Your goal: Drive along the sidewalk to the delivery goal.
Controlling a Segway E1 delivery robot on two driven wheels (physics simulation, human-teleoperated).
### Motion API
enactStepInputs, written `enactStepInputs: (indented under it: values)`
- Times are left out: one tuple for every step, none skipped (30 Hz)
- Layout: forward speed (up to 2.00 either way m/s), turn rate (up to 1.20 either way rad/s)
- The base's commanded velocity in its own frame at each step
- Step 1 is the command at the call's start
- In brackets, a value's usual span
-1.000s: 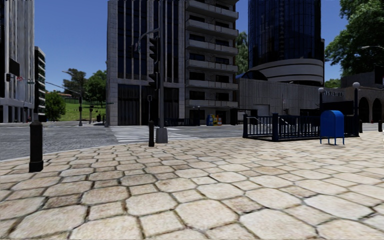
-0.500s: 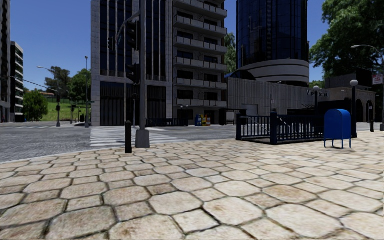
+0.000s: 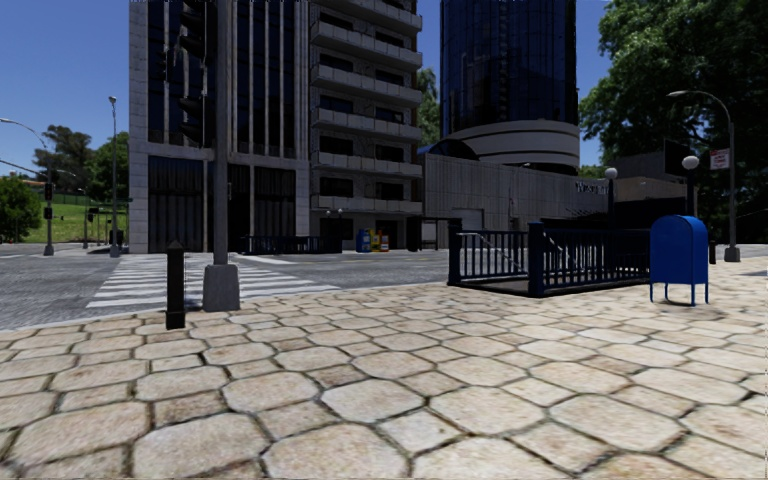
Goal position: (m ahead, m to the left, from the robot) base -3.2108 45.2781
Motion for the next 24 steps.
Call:
enactStepInputs:
  values:
    - [2.0,-0.31]
    - [2.0,-0.31]
    - [2.0,-0.31]
    - [2.0,-0.31]
    - [2.0,-0.31]
    - [2.0,-0.31]
    - [2.0,-0.31]
    - [2.0,-0.28]
    - [2.0,-0.28]
    - [2.0,0.0]
    - [2.0,0.0]
    - [2.0,0.0]
    - [2.0,0.0]
    - [2.0,0.0]
    - [2.0,0.0]
    - [2.0,0.0]
    - [2.0,0.0]
    - [2.0,0.0]
    - [2.0,0.0]
    - [2.0,0.04]
    - [2.0,0.17]
    - [2.0,0.25]
    - [2.0,0.25]
    - [2.0,0.3]
